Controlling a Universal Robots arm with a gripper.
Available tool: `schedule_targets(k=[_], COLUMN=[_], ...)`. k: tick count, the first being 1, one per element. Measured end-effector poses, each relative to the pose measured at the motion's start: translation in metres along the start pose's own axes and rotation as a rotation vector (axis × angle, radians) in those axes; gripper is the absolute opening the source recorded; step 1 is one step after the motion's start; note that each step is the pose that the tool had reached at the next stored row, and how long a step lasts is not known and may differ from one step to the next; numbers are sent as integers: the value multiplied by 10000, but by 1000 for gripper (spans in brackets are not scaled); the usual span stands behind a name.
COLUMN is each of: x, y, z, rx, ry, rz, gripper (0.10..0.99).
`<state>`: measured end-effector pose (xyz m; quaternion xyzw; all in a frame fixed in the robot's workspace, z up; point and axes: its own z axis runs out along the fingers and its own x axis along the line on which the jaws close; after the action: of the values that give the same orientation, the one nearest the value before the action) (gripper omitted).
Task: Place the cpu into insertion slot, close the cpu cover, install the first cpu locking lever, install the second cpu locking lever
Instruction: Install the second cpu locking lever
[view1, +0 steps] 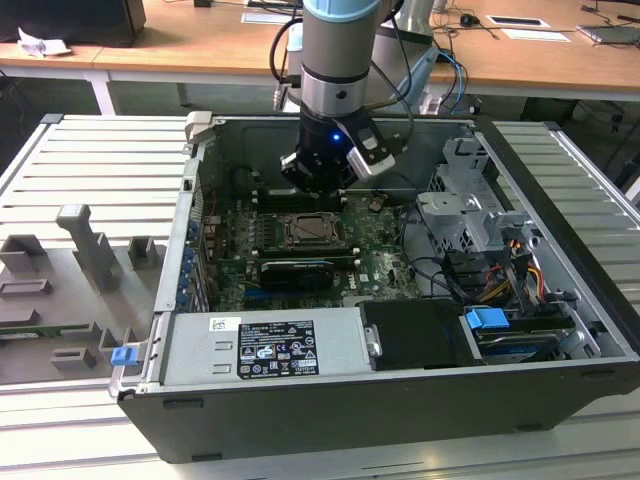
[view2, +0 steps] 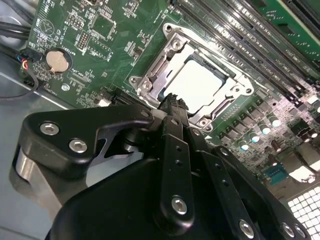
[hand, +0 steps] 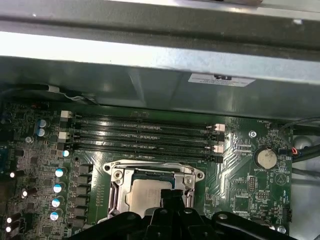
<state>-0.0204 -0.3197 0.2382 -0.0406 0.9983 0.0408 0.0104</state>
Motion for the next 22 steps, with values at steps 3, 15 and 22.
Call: schedule_targets(k=[3,15,22], x=[3,23,30], y=[-28,-284,-359], z=[-2,-57,-36], rx=[0,-26,-41], ry=[0,60,59], rz=[0,25,24], gripper=[106,106,106])
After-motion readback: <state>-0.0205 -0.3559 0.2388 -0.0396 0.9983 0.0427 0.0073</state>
